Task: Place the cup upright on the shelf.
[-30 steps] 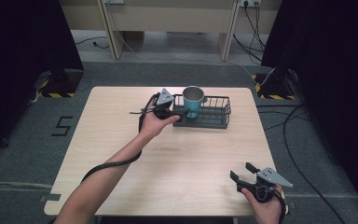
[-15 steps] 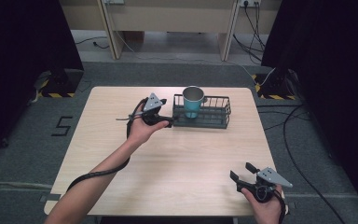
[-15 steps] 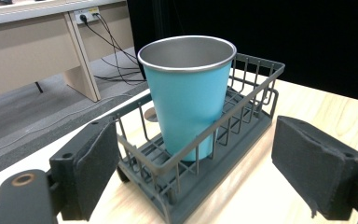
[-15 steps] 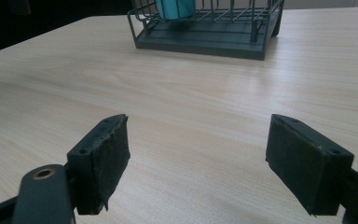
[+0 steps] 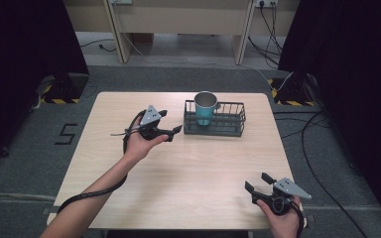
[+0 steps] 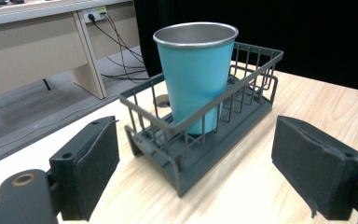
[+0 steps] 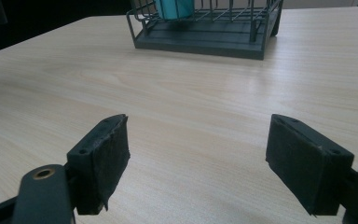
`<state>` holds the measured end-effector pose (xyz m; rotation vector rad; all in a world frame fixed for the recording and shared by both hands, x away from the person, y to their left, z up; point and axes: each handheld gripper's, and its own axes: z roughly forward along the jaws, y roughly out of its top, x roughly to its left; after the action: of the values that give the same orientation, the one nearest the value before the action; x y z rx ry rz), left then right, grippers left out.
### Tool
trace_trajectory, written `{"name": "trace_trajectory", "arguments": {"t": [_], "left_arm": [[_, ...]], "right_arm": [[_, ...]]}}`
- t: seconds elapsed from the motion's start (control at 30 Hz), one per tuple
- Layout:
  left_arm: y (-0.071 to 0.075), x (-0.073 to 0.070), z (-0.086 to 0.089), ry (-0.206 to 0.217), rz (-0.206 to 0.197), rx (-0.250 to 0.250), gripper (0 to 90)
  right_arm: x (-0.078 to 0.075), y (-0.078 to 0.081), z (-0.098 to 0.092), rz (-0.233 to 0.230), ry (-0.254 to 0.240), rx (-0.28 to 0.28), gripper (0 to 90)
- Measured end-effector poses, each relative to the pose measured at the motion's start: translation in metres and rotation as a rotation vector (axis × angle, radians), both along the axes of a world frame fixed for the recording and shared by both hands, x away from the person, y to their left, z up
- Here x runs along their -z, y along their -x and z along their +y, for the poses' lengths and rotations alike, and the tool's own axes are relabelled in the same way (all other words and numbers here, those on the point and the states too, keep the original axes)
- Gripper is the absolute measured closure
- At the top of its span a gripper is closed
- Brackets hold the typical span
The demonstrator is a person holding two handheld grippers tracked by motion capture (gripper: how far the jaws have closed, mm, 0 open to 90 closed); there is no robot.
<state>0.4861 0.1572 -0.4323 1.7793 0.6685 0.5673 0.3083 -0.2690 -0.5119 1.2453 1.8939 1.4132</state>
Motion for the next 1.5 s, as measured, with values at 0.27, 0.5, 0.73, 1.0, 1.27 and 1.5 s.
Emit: {"name": "trace_trajectory", "arguments": {"t": [0.27, 0.5, 0.73, 1.0, 1.27, 1.5], "left_arm": [[0.016, 0.005, 0.021, 0.005, -0.002, -0.020, 14.3], [0.028, 0.014, 0.035, 0.005, 0.010, -0.035, 14.3], [0.042, 0.022, 0.051, 0.017, 0.032, -0.056, 14.3], [0.059, 0.030, 0.070, 0.018, 0.037, -0.076, 14.3], [0.074, 0.036, 0.091, 0.014, 0.040, -0.102, 14.3], [0.086, 0.043, 0.102, 0.014, 0.055, -0.119, 14.3]], "right_arm": [[0.000, 0.000, 0.000, 0.002, 0.002, 0.000, 22.1], [0.000, 0.000, 0.001, 0.003, 0.003, -0.001, 22.1], [0.000, 0.000, 0.001, 0.008, 0.000, 0.000, 22.1], [0.000, 0.000, 0.001, 0.005, 0.001, 0.001, 22.1], [0.000, 0.000, 0.001, 0.006, 0.003, 0.001, 22.2], [0.000, 0.000, 0.001, 0.006, 0.005, 0.002, 22.3]]}}
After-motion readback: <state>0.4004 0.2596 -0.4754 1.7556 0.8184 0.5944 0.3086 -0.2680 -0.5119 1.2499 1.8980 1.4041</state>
